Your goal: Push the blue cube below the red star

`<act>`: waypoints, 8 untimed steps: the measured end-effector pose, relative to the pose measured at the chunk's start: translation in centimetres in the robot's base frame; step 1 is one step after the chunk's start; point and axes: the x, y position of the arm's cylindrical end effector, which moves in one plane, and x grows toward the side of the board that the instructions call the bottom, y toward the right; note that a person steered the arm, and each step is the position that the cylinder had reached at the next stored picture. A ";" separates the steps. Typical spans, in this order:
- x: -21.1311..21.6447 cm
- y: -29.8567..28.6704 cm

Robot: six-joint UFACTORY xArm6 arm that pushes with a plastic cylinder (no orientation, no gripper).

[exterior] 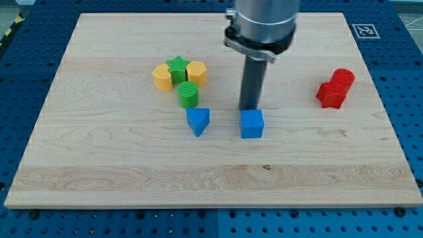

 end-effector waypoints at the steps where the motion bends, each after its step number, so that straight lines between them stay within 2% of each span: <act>1: 0.1 -2.9; 3: 5.1 -2.6; 5: 6.9 0.1; 7: 6.9 4.2; 8: 7.6 2.3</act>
